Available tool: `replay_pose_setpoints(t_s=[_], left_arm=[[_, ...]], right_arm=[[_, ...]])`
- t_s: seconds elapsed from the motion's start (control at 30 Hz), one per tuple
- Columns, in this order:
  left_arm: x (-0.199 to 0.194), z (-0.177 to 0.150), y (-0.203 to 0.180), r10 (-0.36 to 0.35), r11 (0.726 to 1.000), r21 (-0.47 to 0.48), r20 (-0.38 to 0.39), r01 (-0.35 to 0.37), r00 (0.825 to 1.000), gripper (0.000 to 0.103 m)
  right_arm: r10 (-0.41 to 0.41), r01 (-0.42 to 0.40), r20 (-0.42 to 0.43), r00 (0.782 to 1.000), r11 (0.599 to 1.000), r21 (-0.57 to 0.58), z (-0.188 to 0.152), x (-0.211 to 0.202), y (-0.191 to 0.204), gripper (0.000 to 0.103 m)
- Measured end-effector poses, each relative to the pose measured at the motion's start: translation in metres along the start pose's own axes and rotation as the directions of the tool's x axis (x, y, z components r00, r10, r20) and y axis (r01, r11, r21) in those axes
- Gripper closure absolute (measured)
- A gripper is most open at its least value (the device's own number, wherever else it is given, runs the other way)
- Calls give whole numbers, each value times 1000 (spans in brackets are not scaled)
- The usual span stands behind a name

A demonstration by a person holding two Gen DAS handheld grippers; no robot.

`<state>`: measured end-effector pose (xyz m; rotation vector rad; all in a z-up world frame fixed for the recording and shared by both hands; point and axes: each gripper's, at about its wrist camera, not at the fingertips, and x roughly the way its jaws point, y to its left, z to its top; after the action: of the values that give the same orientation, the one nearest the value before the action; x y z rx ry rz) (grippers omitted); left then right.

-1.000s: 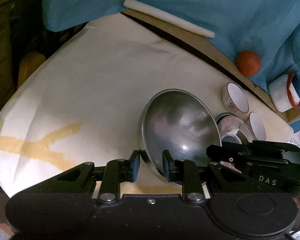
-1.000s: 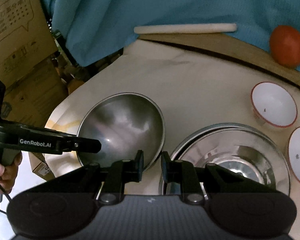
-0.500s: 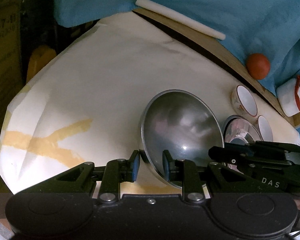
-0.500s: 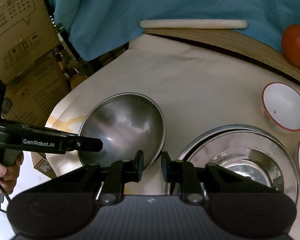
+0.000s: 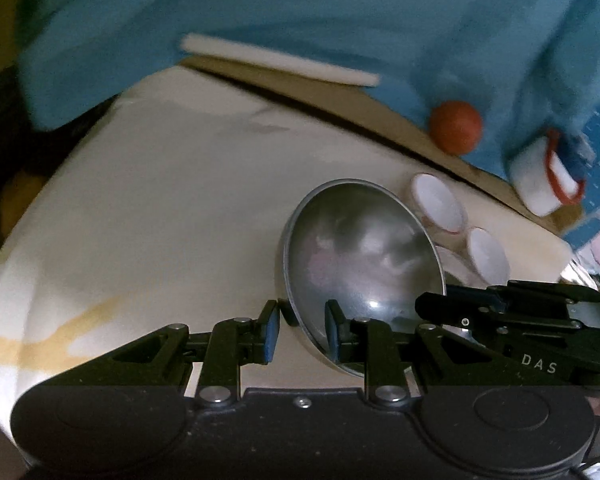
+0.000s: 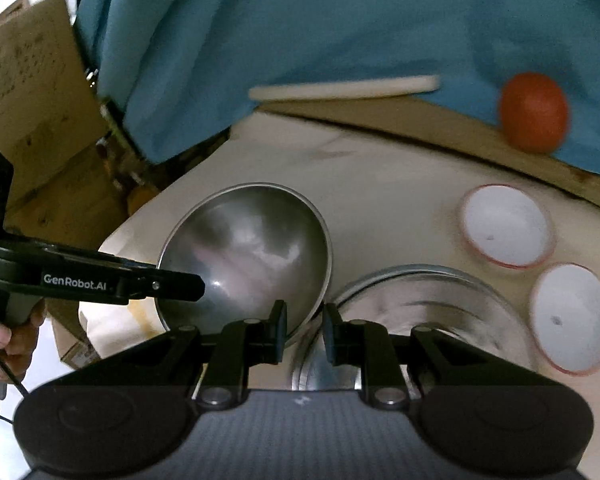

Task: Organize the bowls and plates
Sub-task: 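Lift the steel bowl off the table with both grippers, then carry the steel bowl beside the plate stack and lower it to the table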

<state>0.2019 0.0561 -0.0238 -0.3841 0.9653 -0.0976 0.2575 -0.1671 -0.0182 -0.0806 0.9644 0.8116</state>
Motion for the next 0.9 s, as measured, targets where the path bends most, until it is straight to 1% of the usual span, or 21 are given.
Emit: replay_pose_setpoints(t_s=[0.13, 0.27, 0.4, 0.5, 0.6, 0.7, 0.8, 0.9], left_arm=[[12, 8, -35, -59, 994, 92, -21, 61, 998, 78], [26, 13, -73, -126, 973, 186, -59, 135, 990, 78], [43, 11, -116, -183, 937, 280, -112, 208, 977, 78], [55, 4, -148, -217, 901, 347, -163, 262, 963, 78], [66, -4, -173, -233, 869, 392, -217, 303, 948, 77], [79, -15, -193, -236, 847, 413, -269, 333, 934, 76], [94, -21, -208, -238, 839, 409, -319, 360, 917, 76], [105, -29, -222, -228, 830, 418, -349, 369, 909, 76]], right_arm=[[-54, 51, 42, 998, 996, 68, -11, -27, -21, 82], [-124, 111, 78, 989, 982, 153, -30, -57, -46, 82], [-195, 167, 96, 976, 956, 243, -52, -87, -70, 82], [-247, 206, 97, 964, 928, 311, -73, -108, -87, 82], [-288, 236, 89, 953, 896, 375, -93, -125, -102, 82], [-317, 255, 79, 945, 866, 429, -113, -137, -115, 82], [-334, 263, 68, 940, 840, 475, -127, -143, -123, 82], [-341, 271, 52, 939, 823, 499, -140, -148, -133, 82]])
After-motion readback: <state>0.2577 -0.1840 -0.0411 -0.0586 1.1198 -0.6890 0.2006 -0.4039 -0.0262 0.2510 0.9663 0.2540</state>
